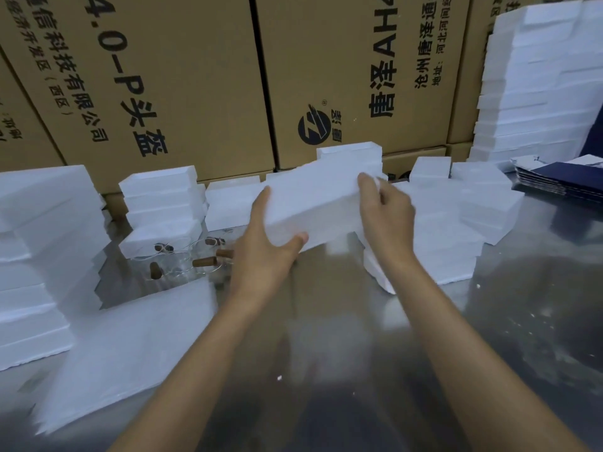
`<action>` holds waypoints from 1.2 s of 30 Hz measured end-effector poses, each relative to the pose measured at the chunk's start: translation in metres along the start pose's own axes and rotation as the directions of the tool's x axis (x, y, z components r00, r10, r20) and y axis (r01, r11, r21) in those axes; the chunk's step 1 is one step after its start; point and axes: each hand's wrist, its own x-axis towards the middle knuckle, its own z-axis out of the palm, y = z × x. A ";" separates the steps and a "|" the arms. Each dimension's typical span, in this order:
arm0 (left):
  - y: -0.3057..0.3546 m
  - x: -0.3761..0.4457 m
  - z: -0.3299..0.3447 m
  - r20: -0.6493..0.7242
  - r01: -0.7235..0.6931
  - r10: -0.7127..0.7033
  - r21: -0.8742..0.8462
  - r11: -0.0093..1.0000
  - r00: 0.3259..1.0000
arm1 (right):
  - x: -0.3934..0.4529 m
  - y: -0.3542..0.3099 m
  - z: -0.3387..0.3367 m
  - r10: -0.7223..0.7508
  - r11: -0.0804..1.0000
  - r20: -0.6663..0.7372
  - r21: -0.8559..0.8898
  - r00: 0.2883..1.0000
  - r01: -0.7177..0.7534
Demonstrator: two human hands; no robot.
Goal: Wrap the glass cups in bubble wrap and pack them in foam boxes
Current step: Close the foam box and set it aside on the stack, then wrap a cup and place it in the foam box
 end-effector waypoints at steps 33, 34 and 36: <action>-0.040 0.164 0.107 0.244 -0.042 -0.022 0.252 0.967 0.970 | 0.177 0.045 0.026 -0.372 0.817 0.118 -0.430 0.921 0.385; -0.051 0.166 0.090 0.218 -0.010 -0.059 0.304 0.952 0.974 | 0.174 0.039 0.038 -0.347 0.836 0.166 -0.390 0.923 0.385; -0.074 0.171 0.055 0.139 0.070 -0.138 0.409 0.910 0.981 | 0.172 0.028 0.065 -0.280 0.866 0.269 -0.343 0.921 0.364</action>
